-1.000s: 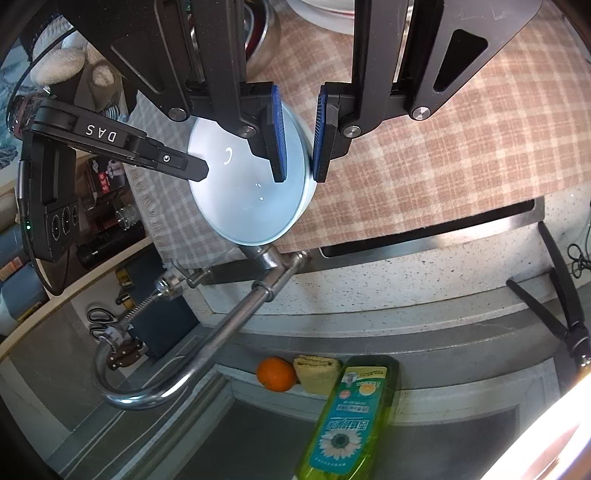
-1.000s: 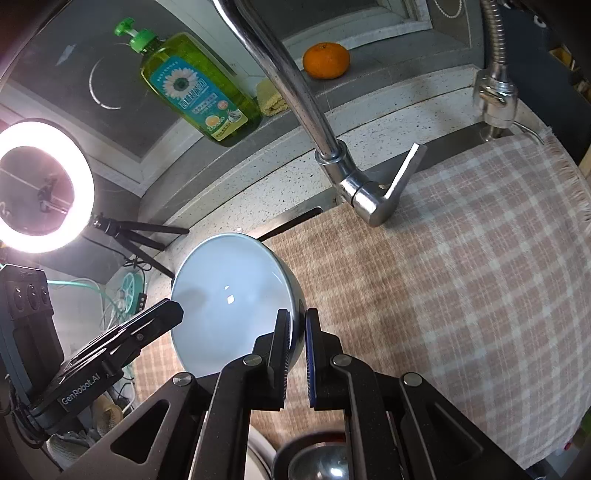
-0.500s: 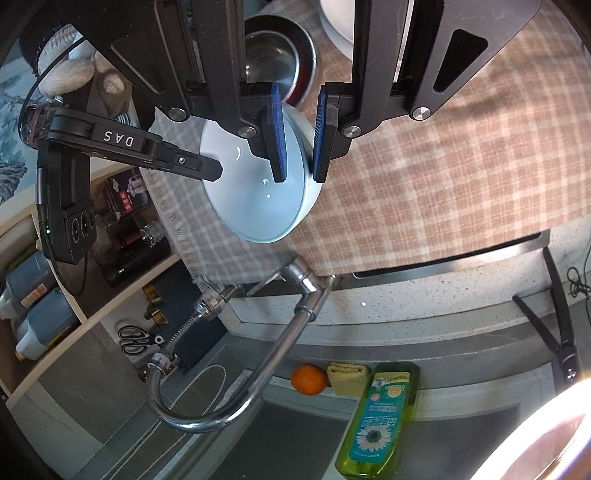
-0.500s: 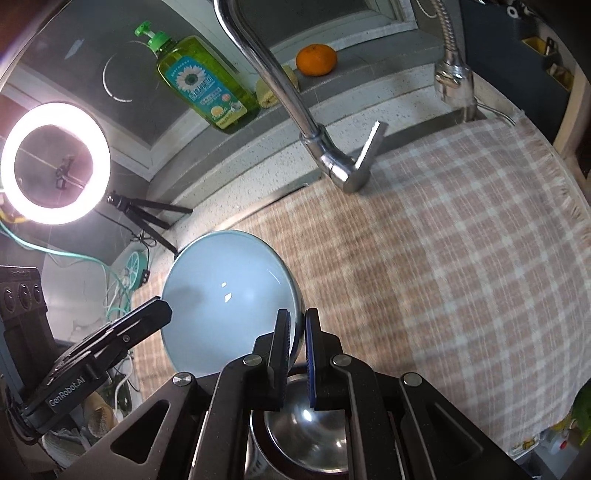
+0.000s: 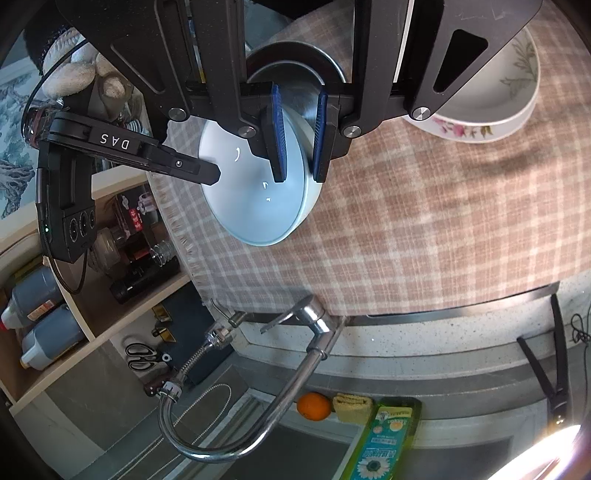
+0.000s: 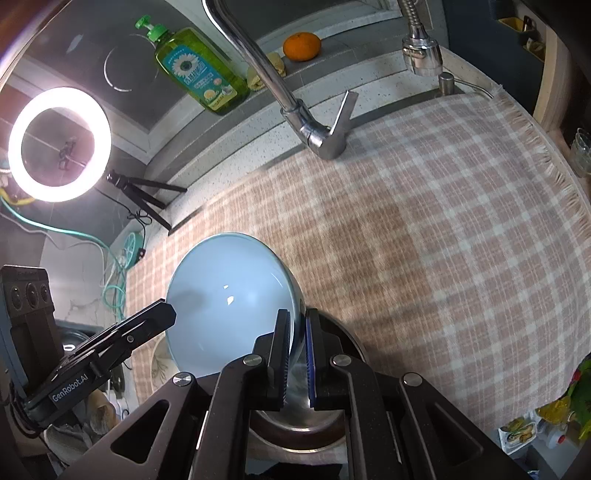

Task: Organize plates and bowls
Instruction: 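Lift the light blue bowl and carry it toward the nested steel bowls, then lower the light blue bowl into the nested steel bowls with both grippers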

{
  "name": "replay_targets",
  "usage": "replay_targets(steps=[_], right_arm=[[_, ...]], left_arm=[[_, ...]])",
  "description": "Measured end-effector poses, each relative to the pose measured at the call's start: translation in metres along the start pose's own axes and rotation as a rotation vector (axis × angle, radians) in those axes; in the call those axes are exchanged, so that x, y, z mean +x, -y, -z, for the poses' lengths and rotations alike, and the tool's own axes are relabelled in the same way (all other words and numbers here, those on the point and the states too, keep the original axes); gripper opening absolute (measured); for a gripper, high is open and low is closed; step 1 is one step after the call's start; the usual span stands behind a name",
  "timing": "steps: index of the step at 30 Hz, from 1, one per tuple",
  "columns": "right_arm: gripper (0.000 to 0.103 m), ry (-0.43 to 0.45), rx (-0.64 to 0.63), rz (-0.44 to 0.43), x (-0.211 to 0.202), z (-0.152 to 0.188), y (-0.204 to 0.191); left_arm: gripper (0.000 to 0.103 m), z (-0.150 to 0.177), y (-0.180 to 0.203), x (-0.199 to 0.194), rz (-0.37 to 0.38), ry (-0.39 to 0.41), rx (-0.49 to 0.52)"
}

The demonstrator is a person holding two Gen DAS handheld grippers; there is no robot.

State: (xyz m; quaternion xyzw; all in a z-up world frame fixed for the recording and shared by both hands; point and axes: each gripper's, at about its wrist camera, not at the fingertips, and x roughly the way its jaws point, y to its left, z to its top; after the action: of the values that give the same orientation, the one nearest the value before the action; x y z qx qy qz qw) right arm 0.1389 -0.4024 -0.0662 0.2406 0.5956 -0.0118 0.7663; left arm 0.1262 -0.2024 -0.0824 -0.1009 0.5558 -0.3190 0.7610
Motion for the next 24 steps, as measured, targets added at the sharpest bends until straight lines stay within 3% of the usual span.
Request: replay_targets(steps=[24], right_arm=[[0.007, -0.038, 0.007, 0.018, 0.003, 0.042, 0.018]], left_arm=[[0.012, 0.042, 0.0, 0.021, 0.0, -0.082, -0.036]])
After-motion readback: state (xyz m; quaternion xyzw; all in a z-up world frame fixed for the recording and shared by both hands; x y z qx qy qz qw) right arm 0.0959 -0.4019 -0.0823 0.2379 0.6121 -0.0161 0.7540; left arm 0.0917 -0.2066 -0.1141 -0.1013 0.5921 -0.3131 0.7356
